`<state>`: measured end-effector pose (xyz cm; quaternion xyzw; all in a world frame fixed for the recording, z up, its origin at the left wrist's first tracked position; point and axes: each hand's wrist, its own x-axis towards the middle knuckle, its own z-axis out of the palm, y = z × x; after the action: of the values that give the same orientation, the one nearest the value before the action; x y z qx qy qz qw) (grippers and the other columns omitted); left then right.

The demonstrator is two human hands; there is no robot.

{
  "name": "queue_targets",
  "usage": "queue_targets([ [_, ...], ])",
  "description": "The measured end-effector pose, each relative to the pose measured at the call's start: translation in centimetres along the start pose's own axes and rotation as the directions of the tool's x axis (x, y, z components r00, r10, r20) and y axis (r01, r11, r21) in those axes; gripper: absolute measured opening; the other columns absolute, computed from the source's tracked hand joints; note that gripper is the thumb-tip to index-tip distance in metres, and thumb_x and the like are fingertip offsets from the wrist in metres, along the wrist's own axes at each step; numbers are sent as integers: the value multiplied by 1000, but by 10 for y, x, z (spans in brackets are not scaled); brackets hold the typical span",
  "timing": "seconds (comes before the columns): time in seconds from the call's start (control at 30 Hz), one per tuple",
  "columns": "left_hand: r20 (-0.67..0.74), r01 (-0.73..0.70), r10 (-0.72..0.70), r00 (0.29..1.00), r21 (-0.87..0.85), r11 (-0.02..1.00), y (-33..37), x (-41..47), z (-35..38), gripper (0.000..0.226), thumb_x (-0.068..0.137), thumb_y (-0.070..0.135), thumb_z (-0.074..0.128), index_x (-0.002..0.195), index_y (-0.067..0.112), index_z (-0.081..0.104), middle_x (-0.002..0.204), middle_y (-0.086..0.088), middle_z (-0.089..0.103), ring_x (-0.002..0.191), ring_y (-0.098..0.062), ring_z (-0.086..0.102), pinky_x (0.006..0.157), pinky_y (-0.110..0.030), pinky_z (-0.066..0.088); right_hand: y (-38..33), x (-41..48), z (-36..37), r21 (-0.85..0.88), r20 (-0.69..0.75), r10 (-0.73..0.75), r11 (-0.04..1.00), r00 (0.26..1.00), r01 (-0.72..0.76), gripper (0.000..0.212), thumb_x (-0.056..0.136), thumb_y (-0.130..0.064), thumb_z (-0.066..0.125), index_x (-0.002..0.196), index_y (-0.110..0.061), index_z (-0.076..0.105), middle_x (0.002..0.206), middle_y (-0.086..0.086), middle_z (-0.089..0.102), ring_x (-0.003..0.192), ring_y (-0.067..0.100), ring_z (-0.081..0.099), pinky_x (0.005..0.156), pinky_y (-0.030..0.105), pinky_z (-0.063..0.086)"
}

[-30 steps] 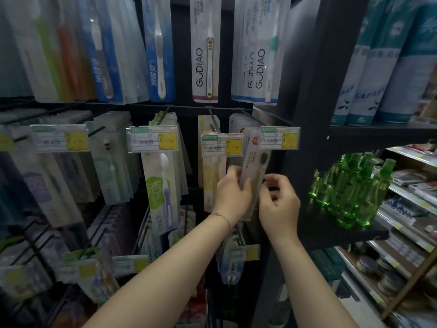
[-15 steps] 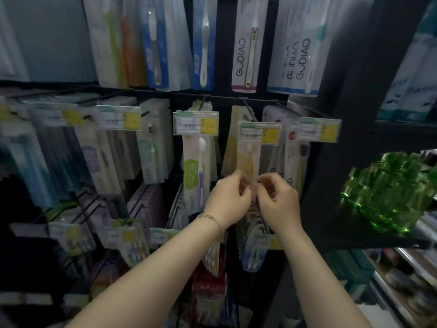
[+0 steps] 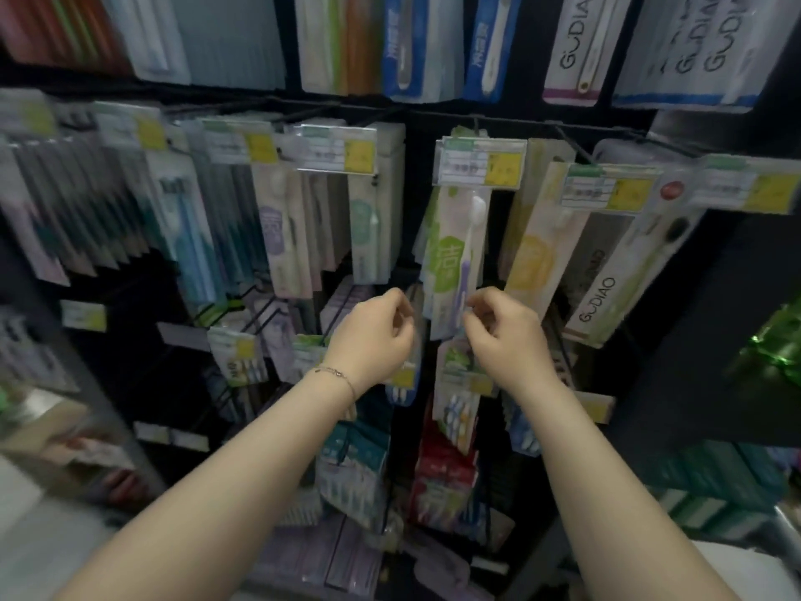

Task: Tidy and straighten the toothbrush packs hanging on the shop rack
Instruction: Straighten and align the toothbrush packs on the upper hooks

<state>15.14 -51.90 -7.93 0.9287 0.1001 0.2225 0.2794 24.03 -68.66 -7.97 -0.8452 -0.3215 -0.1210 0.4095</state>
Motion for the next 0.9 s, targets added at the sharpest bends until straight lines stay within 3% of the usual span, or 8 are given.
queue_targets([
  [0.2,8,38,-38,999,-12,999,-49,-23,-23,10,98,25,52,103,19,58,92,4,65,82,-15,61,74,-43,56,-26,-10,47,-7,60,-5,1000,998,6,19,96,-23,56,111,-16,65,100,-2,64,93,15,60,82,38,54],
  [0.4,44,76,-77,996,25,997,-103,-38,-61,10,99,27,52,102,19,58,87,3,64,79,-17,62,72,-46,57,-66,-15,101,51,77,21,998,997,-25,16,96,-23,56,107,-18,66,93,-2,65,87,16,61,78,42,54],
  [0.9,156,69,-68,985,-1,998,-221,-69,-110,9,97,25,53,101,18,57,85,1,65,79,-20,62,72,-46,55,-149,-31,221,123,122,41,991,992,-56,13,96,-18,57,106,-14,65,94,0,65,87,15,60,79,38,52],
])
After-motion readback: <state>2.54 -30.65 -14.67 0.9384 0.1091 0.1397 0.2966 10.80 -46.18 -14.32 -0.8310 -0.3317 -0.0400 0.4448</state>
